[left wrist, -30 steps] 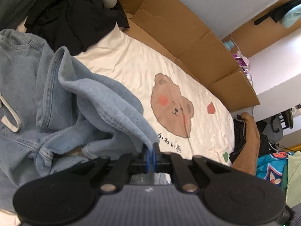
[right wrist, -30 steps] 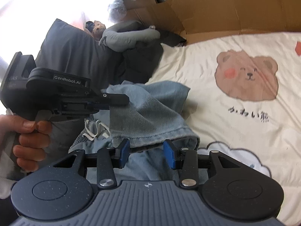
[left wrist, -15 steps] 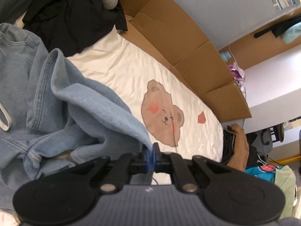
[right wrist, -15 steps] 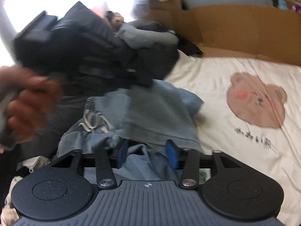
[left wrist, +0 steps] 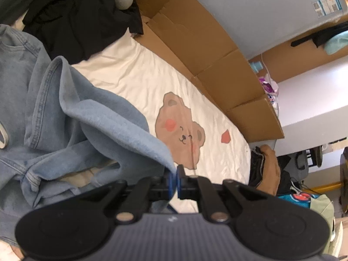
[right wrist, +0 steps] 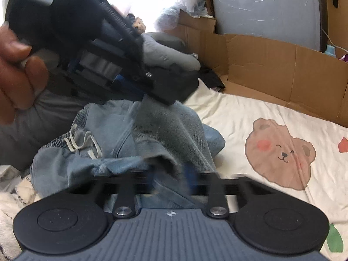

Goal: Fold clothes

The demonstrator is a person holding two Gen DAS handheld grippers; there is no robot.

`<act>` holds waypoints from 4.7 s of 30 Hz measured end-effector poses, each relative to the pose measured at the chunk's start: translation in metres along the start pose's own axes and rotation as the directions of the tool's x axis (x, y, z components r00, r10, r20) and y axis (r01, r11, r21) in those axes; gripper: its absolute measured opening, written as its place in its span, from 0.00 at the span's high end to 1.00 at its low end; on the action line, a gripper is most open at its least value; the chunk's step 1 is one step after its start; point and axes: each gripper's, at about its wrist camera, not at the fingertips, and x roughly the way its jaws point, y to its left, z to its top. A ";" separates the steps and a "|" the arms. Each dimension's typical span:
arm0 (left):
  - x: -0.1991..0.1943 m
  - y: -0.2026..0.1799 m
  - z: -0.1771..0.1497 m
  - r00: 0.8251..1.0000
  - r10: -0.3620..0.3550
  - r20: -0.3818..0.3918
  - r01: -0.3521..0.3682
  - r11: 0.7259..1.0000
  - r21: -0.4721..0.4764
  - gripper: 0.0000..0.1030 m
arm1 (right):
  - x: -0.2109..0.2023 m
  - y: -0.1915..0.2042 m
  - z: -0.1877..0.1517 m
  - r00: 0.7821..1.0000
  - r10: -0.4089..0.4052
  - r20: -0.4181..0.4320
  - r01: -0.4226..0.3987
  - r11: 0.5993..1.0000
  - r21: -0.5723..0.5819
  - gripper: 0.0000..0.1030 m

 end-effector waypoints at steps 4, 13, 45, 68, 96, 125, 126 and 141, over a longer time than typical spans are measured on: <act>-0.013 0.002 0.001 0.998 -0.024 0.057 0.025 1.000 -0.011 0.81 | -0.008 -0.019 0.009 0.999 -0.025 0.037 0.023 0.998 0.062 0.97; -0.044 0.046 -0.015 0.984 0.094 0.148 -0.083 0.993 -0.081 0.57 | -0.017 -0.087 0.041 0.997 -0.061 0.041 0.050 0.972 0.228 0.98; -0.111 0.150 0.009 0.895 0.312 0.318 -0.200 0.919 -0.338 0.57 | -0.044 -0.278 0.177 0.916 -0.208 -0.343 0.302 0.920 0.249 0.99; -0.037 0.152 0.111 0.850 0.433 0.302 -0.325 0.880 -0.347 0.57 | -0.213 -0.340 0.154 0.974 -0.140 -0.180 0.208 0.866 0.455 0.99; 0.062 0.218 0.188 0.798 0.582 0.156 -0.530 0.801 -0.277 0.63 | -0.041 -0.463 -0.029 0.878 -0.369 -0.306 0.469 0.793 0.388 0.98; 0.034 0.212 0.198 0.812 0.547 0.204 -0.467 0.818 -0.335 0.93 | 0.015 -0.486 -0.020 0.902 -0.378 -0.209 0.430 0.831 0.353 0.93; 0.034 0.213 0.197 0.808 0.550 0.211 -0.466 0.816 -0.342 0.97 | 0.014 -0.486 -0.018 0.901 -0.385 -0.201 0.433 0.830 0.351 0.94; 0.030 0.196 0.185 0.817 0.545 0.188 -0.467 0.816 -0.341 0.73 | 0.040 -0.495 -0.007 0.852 -0.459 -0.251 0.519 0.799 0.303 0.94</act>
